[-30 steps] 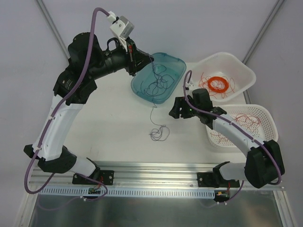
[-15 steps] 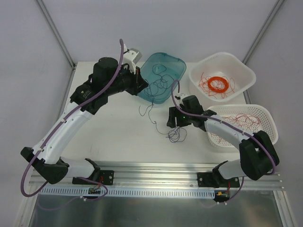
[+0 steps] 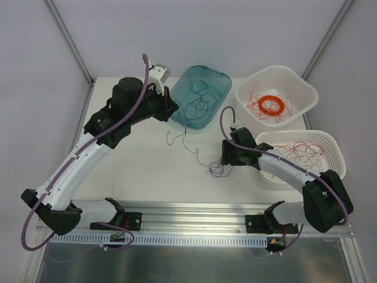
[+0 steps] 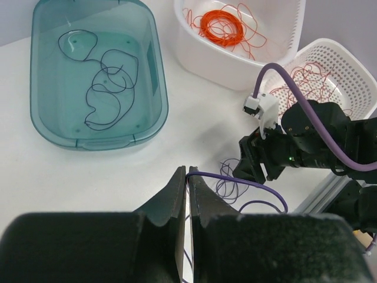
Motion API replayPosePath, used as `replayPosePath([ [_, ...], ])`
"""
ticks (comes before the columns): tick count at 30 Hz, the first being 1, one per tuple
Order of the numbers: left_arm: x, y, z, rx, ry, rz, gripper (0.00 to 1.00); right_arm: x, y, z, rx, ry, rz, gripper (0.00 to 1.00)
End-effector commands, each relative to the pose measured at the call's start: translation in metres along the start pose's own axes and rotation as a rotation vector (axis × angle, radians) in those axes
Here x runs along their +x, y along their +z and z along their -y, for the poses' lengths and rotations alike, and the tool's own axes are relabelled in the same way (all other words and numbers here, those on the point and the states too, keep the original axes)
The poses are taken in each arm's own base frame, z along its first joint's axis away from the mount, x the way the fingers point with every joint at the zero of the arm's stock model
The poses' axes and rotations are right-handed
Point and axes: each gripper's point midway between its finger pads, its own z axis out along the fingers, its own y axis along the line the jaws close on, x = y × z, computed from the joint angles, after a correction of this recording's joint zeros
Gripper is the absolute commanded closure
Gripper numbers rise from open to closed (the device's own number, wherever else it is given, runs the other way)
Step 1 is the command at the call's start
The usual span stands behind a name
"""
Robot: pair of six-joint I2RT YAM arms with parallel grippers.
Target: Untangle the cables
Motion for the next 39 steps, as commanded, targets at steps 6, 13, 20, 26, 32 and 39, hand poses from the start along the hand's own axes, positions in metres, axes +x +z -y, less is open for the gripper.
replayPosePath([
  [6, -0.015, -0.006, -0.003, -0.028, 0.02, 0.067, 1.0, 0.032, 0.019, 0.014, 0.096, 0.119, -0.108, 0.43],
  [13, -0.015, -0.009, -0.008, -0.053, 0.026, 0.075, 1.0, 0.044, 0.024, 0.026, 0.163, 0.115, -0.144, 0.53],
  [20, -0.039, -0.033, -0.041, -0.243, 0.028, 0.17, 1.0, 0.045, 0.021, 0.038, 0.22, 0.071, -0.136, 0.91],
  [26, -0.085, -0.103, -0.118, -0.562, 0.006, 0.33, 1.0, 0.02, -0.005, 0.047, 0.256, 0.036, -0.065, 0.99],
  [32, -0.097, -0.164, -0.19, -0.927, 0.104, 0.319, 1.0, -0.02, -0.054, 0.055, 0.237, 0.025, 0.05, 0.99],
  [39, -0.075, -0.208, -0.262, -1.253, 0.107, 0.19, 1.0, -0.076, -0.134, 0.051, 0.153, 0.015, 0.254, 0.99],
])
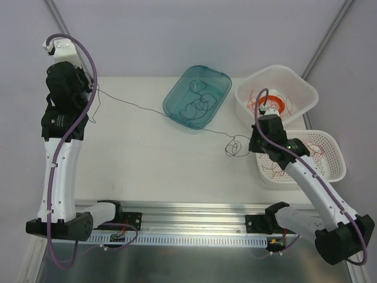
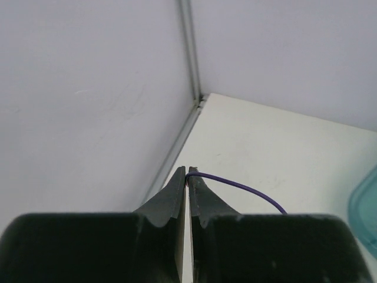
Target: Untangle the cables
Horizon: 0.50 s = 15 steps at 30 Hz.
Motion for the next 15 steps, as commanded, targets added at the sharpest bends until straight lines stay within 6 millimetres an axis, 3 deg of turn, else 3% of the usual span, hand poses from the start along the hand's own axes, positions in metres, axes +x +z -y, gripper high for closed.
replayPosePath([
  [1, 0.014, 0.015, -0.038, -0.177, 0.097, -0.055, 1.0, -0.041, -0.053, 0.006, -0.037, -0.041, 0.12, 0.99],
  [5, 0.04, 0.031, -0.063, -0.278, 0.129, -0.139, 1.0, -0.077, -0.106, 0.023, -0.023, -0.06, 0.277, 0.99],
  [9, 0.06, 0.042, -0.071, -0.311, 0.15, -0.203, 1.0, -0.102, -0.143, 0.047, 0.032, -0.031, 0.394, 0.99],
  [11, 0.075, 0.05, -0.07, -0.317, 0.165, -0.247, 1.0, -0.109, -0.154, 0.054, 0.047, -0.021, 0.421, 0.99],
  [15, 0.105, 0.064, -0.068, -0.317, 0.177, -0.332, 1.0, -0.114, -0.155, 0.068, 0.069, 0.036, 0.433, 0.99],
])
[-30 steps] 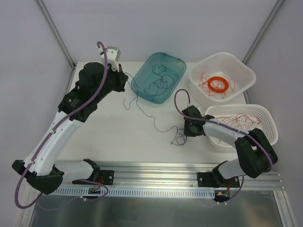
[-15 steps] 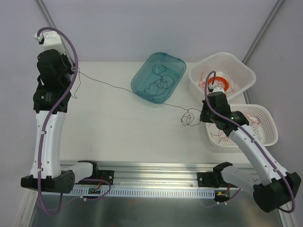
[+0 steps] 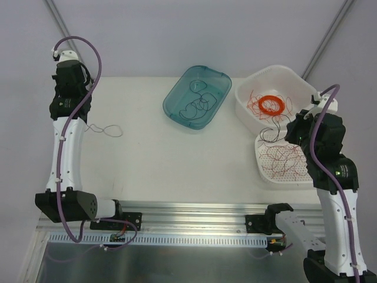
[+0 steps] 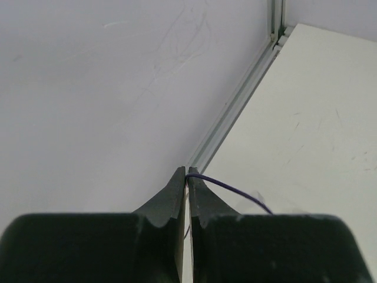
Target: Untangle the cables
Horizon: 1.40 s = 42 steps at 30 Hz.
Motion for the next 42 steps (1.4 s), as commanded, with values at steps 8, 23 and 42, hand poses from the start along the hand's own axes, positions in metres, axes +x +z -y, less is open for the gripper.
replayPosePath([
  [8, -0.018, -0.015, 0.049, 0.302, -0.152, 0.032, 1.0, 0.004, 0.002, -0.071, -0.422, 0.04, -0.086, 0.99],
  [23, -0.169, -0.103, 0.09, 0.814, -0.428, 0.332, 1.0, 0.068, 0.017, -0.122, -0.675, 0.041, -0.281, 0.99],
  [42, -0.243, -0.162, 0.21, 1.257, -0.492, 0.482, 1.0, 0.131, 0.03, -0.156, -0.766, 0.002, -0.443, 0.99],
])
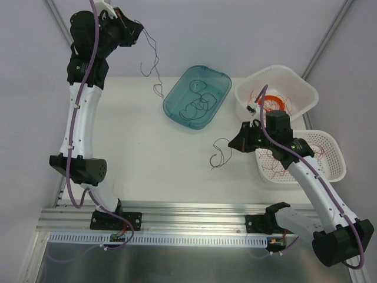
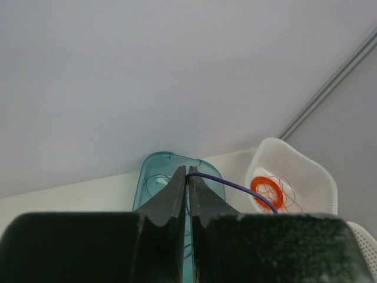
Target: Untangle the cables
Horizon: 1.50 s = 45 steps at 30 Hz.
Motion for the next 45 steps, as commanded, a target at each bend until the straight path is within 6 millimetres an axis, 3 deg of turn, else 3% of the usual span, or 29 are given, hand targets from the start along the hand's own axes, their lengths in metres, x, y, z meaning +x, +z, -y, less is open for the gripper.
replayPosePath([
  [1, -0.043, 0.0, 0.038, 0.129, 0.001, 0.133, 1.0, -0.008, 0.005, -0.006, -0.027, -0.03, 0.027, 0.99],
  [8, -0.017, 0.037, 0.037, 0.159, -0.032, 0.111, 1.0, -0.005, 0.006, -0.003, -0.01, -0.035, 0.014, 0.99],
  [11, 0.016, 0.06, 0.028, 0.154, -0.036, 0.057, 1.0, -0.002, 0.007, -0.002, -0.007, -0.032, 0.008, 0.99],
  [12, 0.039, 0.072, 0.023, 0.157, -0.048, 0.013, 1.0, -0.001, 0.007, -0.001, -0.004, -0.03, 0.005, 0.99],
  [14, 0.063, 0.084, 0.025, 0.176, -0.054, -0.02, 1.0, 0.0, 0.007, -0.001, -0.002, -0.028, 0.004, 0.99],
  [18, 0.14, 0.11, 0.021, 0.201, -0.068, -0.133, 0.97, 0.001, 0.007, 0.0, -0.001, -0.027, 0.001, 0.99],
  [19, 0.152, 0.112, 0.023, 0.207, -0.062, -0.152, 0.94, 0.001, 0.008, -0.001, -0.002, -0.03, 0.0, 0.99],
  [21, 0.177, 0.115, 0.022, 0.208, -0.067, -0.201, 0.63, 0.0, 0.008, -0.002, -0.006, -0.035, 0.0, 0.99],
  [22, 0.183, 0.114, 0.021, 0.208, -0.068, -0.214, 0.52, 0.0, 0.007, -0.003, -0.005, -0.034, 0.0, 0.99],
  [23, 0.187, 0.113, 0.019, 0.203, -0.072, -0.222, 0.34, 0.0, 0.008, -0.004, -0.006, -0.034, -0.001, 0.99],
  [27, 0.187, 0.093, 0.019, 0.17, -0.075, -0.234, 0.04, -0.003, 0.007, -0.004, 0.004, -0.04, 0.006, 0.99],
  [32, 0.194, 0.06, 0.011, 0.105, -0.066, -0.261, 0.01, -0.012, 0.009, -0.004, 0.007, -0.07, 0.009, 0.99],
  [34, 0.206, 0.035, 0.007, 0.075, -0.057, -0.295, 0.01, -0.022, 0.011, -0.006, 0.008, -0.081, 0.016, 0.99],
  [35, 0.197, 0.02, 0.01, 0.061, -0.043, -0.276, 0.01, -0.027, 0.011, -0.007, 0.008, -0.086, 0.022, 0.99],
  [36, 0.22, 0.007, -0.001, 0.03, -0.032, -0.32, 0.01, -0.037, 0.01, -0.011, 0.001, -0.098, 0.037, 0.99],
  [40, 0.26, -0.054, -0.025, -0.09, 0.012, -0.431, 0.01, -0.066, 0.015, -0.014, 0.014, -0.108, 0.075, 0.99],
  [41, 0.256, -0.075, -0.023, -0.102, 0.023, -0.429, 0.01, -0.07, 0.021, -0.011, 0.029, -0.093, 0.073, 0.99],
  [42, 0.285, -0.095, -0.035, -0.148, 0.028, -0.492, 0.01, -0.082, 0.023, -0.01, 0.045, -0.095, 0.105, 0.99],
  [44, 0.299, -0.122, -0.04, -0.18, 0.025, -0.514, 0.01, -0.102, 0.024, -0.012, 0.056, -0.066, 0.158, 0.99],
  [45, 0.311, -0.146, -0.041, -0.199, 0.003, -0.525, 0.01, -0.112, 0.033, -0.007, 0.075, -0.053, 0.18, 0.99],
])
